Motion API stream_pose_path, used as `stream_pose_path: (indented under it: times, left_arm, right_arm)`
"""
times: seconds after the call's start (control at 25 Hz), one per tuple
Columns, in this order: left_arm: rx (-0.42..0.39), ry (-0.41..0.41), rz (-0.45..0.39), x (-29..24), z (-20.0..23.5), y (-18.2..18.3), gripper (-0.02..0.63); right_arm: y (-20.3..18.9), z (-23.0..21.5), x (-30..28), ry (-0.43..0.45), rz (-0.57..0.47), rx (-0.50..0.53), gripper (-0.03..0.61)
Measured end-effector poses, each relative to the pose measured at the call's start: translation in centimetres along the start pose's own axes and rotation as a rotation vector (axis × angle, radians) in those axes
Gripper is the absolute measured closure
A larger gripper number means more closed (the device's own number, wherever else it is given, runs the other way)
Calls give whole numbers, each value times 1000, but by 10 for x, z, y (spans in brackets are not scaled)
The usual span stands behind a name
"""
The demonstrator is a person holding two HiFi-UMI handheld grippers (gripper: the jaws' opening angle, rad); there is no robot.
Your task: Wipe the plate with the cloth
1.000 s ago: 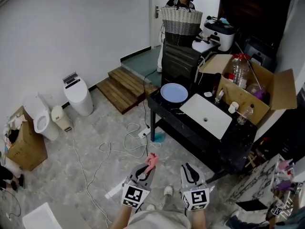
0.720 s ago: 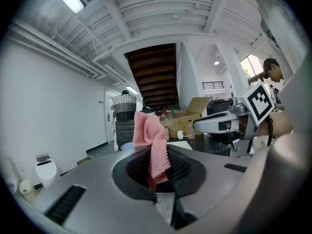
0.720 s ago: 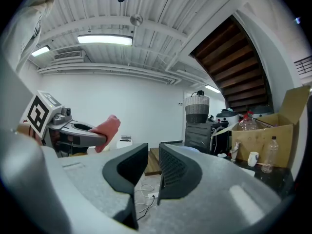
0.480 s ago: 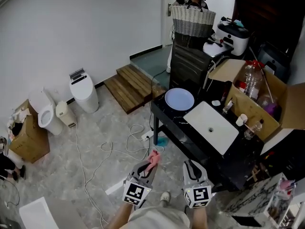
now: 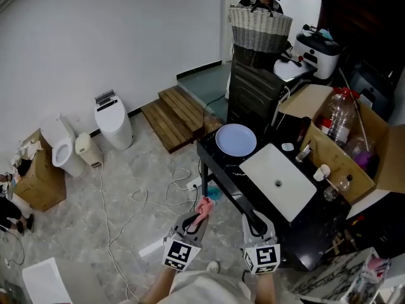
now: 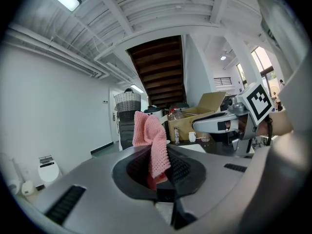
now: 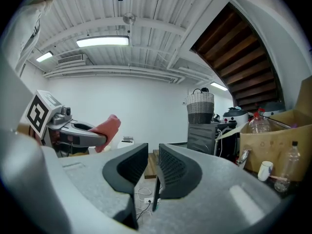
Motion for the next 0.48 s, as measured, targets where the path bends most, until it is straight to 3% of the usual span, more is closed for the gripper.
stream_pose_path:
  times: [0.48]
  left_arm:
    - [5,28,45,-43,2,0,580]
  right_arm:
    - [-9,-43,-26,32,20,-24,505]
Point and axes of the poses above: the fingertips, and each gripper's own axes: x backward along the fingers, z to its left, y out of its top, the point moved 5 cm from there along x, backward along the fingers, and after that the axes turned 1 degree about -x, right-handed, at the moved point
